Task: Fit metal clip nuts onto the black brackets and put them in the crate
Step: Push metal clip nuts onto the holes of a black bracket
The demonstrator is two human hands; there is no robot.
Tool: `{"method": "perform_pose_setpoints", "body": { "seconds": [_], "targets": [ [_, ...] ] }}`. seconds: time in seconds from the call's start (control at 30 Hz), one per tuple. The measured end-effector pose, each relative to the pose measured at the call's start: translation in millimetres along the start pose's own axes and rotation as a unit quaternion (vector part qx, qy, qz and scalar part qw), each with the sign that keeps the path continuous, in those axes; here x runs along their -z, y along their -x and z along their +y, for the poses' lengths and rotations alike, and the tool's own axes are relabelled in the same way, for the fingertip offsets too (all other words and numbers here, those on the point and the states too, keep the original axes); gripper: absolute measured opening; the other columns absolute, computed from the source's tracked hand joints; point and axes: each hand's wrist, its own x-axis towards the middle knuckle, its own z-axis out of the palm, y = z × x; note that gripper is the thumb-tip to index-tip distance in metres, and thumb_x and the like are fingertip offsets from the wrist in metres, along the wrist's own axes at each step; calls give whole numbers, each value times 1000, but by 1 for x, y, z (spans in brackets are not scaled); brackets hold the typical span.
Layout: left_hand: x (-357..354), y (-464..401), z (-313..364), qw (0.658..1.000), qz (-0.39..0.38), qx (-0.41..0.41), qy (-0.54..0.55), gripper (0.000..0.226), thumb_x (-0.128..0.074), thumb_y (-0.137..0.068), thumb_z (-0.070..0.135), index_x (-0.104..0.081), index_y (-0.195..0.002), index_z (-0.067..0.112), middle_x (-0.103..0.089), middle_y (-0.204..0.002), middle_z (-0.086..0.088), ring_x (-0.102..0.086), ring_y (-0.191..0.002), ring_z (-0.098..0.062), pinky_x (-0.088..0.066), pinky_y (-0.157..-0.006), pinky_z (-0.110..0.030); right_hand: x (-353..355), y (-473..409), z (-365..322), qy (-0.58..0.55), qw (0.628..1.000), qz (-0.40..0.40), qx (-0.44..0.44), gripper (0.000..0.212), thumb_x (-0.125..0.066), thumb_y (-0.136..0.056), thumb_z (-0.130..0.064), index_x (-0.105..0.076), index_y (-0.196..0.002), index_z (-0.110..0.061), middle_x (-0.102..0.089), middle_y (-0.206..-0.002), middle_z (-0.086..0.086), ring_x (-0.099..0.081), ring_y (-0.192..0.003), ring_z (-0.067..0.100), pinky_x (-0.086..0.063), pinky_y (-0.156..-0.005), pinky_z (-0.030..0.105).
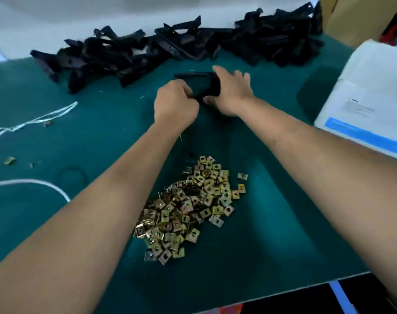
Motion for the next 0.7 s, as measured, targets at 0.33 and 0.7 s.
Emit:
{"method": "perform_pose_setpoints", "body": {
  "seconds": [0.33,0.7],
  "targets": [
    [24,-11,-13,840,-12,121,530,17,-64,-98,33,-63,-109,20,-70,-107,-7,-66,-88,-18,-59,-73,-28,-15,7,-25,-400,911,89,-46,42,-77,-84,-56,-76,-89,-14,-76,-77,6,-70,-70,18,-59,-74,39],
    [57,47,-76,966,86,-218,-109,70,-45,-86,77,-70,-122,22,-50,-141,-3,-39,-127,-33,-29,-108,-36,-17,99,-52,-434,889,-138,53,37,-47,-109,-36,-64,-83,-15,-72,-67,4,-54,-49,15,-36,-42,24]
  ]
}}
